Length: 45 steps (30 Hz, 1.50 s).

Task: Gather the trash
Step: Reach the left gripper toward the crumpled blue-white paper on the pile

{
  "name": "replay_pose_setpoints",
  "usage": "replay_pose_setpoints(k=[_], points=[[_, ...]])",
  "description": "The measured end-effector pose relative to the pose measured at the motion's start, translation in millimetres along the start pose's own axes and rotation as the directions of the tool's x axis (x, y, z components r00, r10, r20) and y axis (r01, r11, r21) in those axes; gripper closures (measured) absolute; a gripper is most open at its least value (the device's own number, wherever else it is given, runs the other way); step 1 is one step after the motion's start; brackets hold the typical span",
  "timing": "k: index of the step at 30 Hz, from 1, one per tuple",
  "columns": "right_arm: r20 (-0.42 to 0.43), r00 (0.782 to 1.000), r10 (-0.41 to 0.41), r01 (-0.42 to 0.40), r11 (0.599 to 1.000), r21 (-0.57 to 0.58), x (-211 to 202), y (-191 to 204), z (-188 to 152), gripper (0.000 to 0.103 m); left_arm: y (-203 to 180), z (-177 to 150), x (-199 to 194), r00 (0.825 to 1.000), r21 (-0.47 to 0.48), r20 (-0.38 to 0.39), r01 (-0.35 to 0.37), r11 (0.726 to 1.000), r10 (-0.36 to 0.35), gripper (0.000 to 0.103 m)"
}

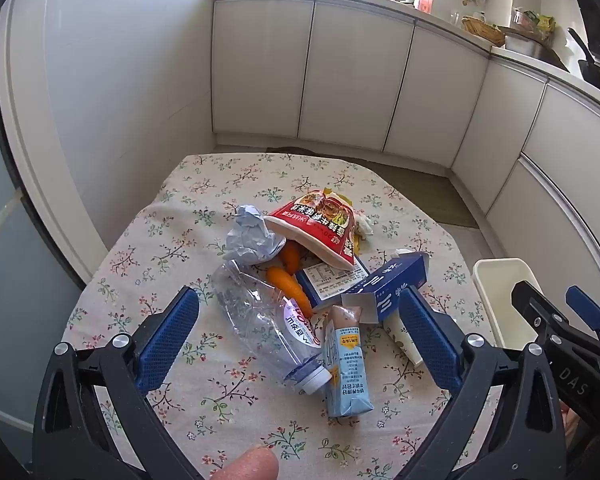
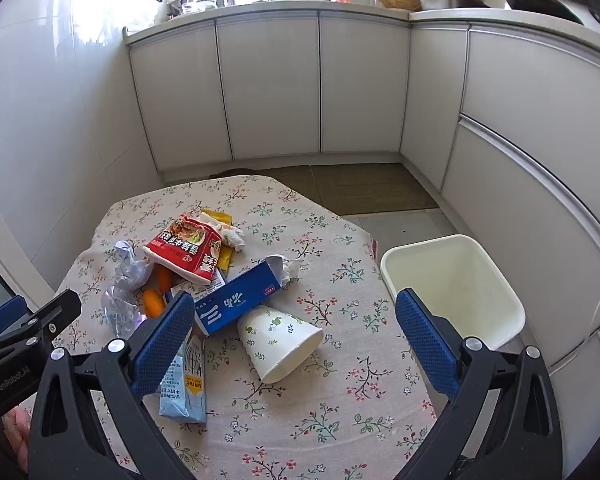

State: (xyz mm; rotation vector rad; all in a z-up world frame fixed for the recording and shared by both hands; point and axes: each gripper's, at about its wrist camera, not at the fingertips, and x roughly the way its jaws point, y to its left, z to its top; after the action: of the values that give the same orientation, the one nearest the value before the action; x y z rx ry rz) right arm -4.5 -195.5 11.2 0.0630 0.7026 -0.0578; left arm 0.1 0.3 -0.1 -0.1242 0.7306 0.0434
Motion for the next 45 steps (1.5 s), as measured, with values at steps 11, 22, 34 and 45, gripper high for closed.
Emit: replay_pose_setpoints(k=[11,22,34,45], points=[[-0.004,1.0,0.001,-0.001,1.0,0.0,-0.4,-0.5,0.2,0.006,-0.1,0.0,0.4,1.0,0.0,-0.008,0.002,1.0,-0.002,0.007],[-0.008,1.0,0.002,-0.002,1.0,0.0,-0.2,-0.9,0.3,0.006,0.9,-7.8,4.9,1.0,-0.001,-0.013,0.002,1.0,-0.002,0.007],[-0.046,0.999,0.004,-0.004,1.0,-0.005,7.4,-0.4,-0.8,0.006,12.6,-9.3,18.0,0.997,-0.071,-0.081,0.006,0.997,-0.011,0.007],[-0.225,0.973,0.053,-0.044,0.998,0.046,36.6,-4.7,-6.2,0.006,63.9,-12.1,66.5,0.955,-0.332,-0.267,0.035,0.943,-0.129,0.007]])
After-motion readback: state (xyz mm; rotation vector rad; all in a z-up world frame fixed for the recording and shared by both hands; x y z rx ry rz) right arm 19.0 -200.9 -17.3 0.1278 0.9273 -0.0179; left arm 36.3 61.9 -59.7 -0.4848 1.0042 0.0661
